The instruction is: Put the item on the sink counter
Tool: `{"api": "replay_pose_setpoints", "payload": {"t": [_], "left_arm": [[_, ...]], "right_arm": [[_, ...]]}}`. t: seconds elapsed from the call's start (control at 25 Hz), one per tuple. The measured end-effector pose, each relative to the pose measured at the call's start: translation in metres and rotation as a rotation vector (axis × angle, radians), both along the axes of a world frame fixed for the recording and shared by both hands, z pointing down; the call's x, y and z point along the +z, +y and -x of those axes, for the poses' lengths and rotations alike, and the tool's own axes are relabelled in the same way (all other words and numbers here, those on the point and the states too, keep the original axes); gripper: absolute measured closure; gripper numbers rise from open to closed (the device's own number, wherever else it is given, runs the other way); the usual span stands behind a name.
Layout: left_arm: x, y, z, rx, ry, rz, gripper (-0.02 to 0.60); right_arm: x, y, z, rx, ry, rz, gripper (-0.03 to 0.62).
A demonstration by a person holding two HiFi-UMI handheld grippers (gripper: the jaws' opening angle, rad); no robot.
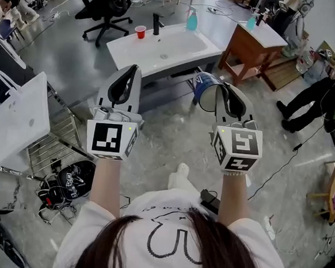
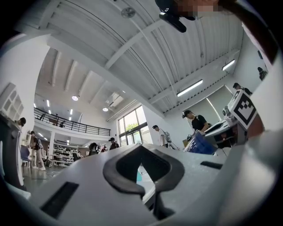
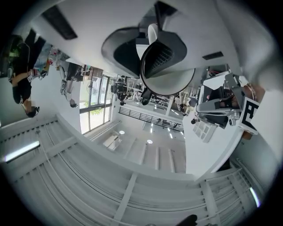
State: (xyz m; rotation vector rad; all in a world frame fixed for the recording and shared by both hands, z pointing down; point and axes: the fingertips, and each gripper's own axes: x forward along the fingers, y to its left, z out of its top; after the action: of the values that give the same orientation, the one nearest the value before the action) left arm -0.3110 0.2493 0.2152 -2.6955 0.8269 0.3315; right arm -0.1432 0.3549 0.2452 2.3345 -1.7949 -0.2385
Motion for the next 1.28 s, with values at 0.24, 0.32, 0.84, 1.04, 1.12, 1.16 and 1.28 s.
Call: {"api": "replay_pose_setpoints", "payload": {"t": [0.24,0.32,0.84,1.04,1.12,1.16,1.28], "left_arm": [[0.005,-0.029,-0.015,-0.012,-0.009,0.011,0.572],[0.008,-0.041,-0.024,-0.014,-0.016,0.012,0.572],[0.010,-0.141,-0.131,-0.052,-0.046,0.031,0.572],[0.007,-0.177,-0.179,-0.074,-0.055,0.035,0.572],[0.008,-0.192,-0.194,-0.094,-0.054,0.043,0.572],[0.008,-0.199,-0.201,-0.103,-0.052,0.047,0.572],[0.009,-0.214,-0.219,-0.121,-0.052,0.050,0.572]], "right_arm": [[0.008,-0.030,-0.019,-0.018,-0.023,0.023,0.537],[0.010,-0.045,-0.027,-0.030,-0.022,0.027,0.537],[0.012,-0.150,-0.134,-0.075,-0.021,0.043,0.537],[0.011,-0.194,-0.181,-0.114,-0.022,0.051,0.537],[0.013,-0.210,-0.197,-0.134,-0.025,0.059,0.537],[0.015,-0.217,-0.204,-0.143,-0.025,0.064,0.537],[0.019,-0.234,-0.224,-0.162,-0.021,0.075,0.537]]}}
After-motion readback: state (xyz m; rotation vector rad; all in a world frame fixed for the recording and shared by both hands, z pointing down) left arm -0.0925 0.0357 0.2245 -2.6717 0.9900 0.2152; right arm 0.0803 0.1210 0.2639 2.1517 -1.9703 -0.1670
